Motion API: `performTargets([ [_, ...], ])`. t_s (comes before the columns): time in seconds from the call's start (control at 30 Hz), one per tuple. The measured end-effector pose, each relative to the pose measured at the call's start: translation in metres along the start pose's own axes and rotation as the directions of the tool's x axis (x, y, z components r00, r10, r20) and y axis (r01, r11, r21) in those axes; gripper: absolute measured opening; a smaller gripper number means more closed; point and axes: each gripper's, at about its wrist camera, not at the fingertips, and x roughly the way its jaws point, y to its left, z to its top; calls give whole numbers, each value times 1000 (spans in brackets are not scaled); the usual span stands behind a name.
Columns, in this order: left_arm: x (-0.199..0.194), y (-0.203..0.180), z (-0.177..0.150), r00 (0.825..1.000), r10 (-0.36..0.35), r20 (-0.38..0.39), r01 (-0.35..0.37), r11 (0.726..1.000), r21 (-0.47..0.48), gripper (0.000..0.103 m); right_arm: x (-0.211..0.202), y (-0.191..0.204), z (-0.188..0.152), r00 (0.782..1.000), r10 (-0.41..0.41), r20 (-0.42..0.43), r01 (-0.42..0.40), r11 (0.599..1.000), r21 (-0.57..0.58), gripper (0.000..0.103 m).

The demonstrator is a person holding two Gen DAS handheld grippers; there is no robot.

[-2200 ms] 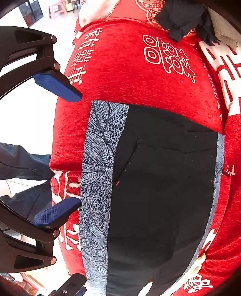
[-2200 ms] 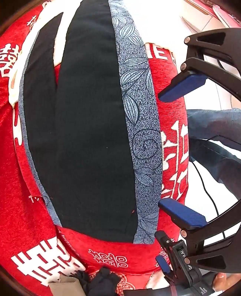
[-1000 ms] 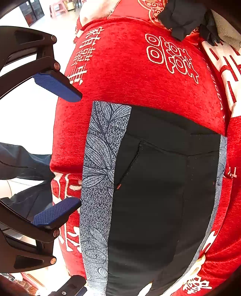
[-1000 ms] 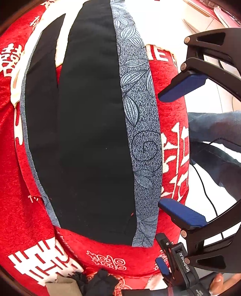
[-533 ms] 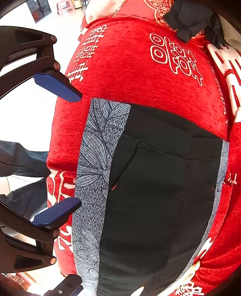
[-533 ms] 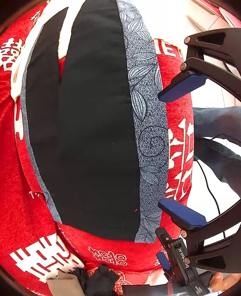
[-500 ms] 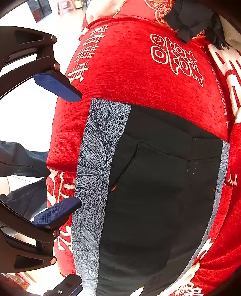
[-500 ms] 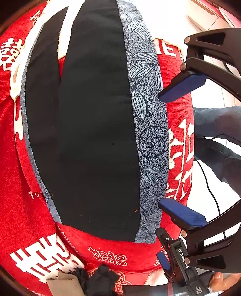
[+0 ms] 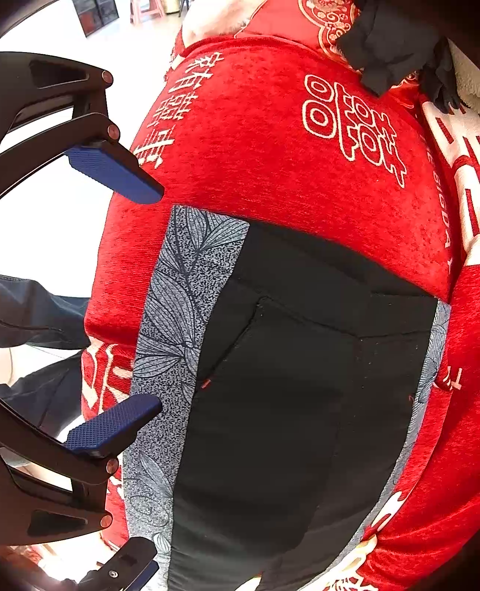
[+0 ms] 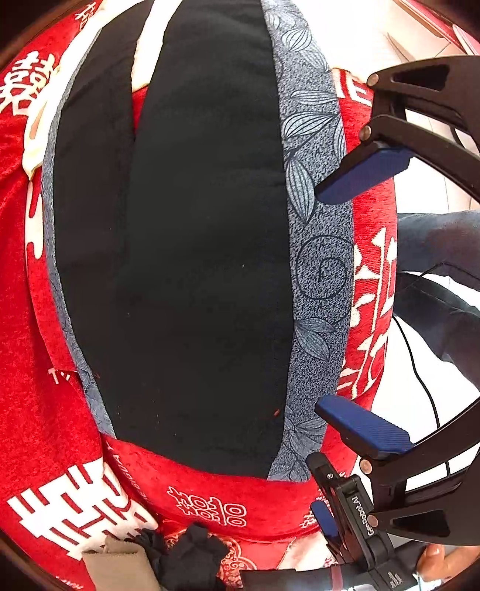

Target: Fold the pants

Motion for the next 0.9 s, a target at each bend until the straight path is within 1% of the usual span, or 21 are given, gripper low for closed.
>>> performTargets([
  [0.13, 2, 2, 2, 1000, -8, -6, 8, 1000, -12, 103, 1, 0, 4, 1000, 21, -15, -21, 1000, 7, 103],
  [0.37, 2, -4, 1, 1000, -17, -4, 17, 1000, 4, 103, 1, -3, 6, 999, 40, -1, -40, 999, 19, 103],
  [0.4, 3, -4, 1, 1000, -29, -5, 29, 1000, 5, 103, 1, -4, 6, 999, 42, 2, -42, 999, 23, 103],
  [0.53, 6, 8, 0, 991, -131, -7, 131, 991, -29, 103, 0, -6, 4, 998, 61, 8, -61, 997, 39, 103],
  [0.6, 8, 17, 1, 989, -147, 5, 147, 988, -47, 103, 0, -6, 2, 996, 91, 16, -92, 994, 52, 103],
  [0.63, 11, 24, 1, 987, -160, 5, 160, 985, -60, 103, 0, -7, 0, 992, 126, 20, -127, 990, 66, 103],
  [0.67, 12, 28, 1, 985, -175, 0, 175, 982, -68, 103, 1, -7, -2, 986, 166, 20, -167, 983, 82, 103],
  [0.73, 17, 40, 1, 971, -239, -4, 237, 966, -99, 103, 4, -7, -7, 967, 254, 26, -256, 960, 116, 103],
  [0.8, 19, 48, 0, 958, -285, 8, 284, 951, -119, 103, 14, -4, -13, 933, 359, 20, -358, 922, 148, 103],
  [0.83, 19, 50, -1, 953, -302, 15, 301, 946, -123, 103, 20, -2, -17, 920, 391, 12, -388, 907, 163, 103],
  [0.87, 19, 53, -2, 948, -318, 24, 319, 939, -127, 103, 29, 0, -21, 903, 430, -2, -422, 887, 187, 101],
  [0.9, 20, 56, -4, 944, -329, 29, 330, 935, -128, 103, 40, 2, -26, 887, 461, -18, -447, 868, 215, 93],
])
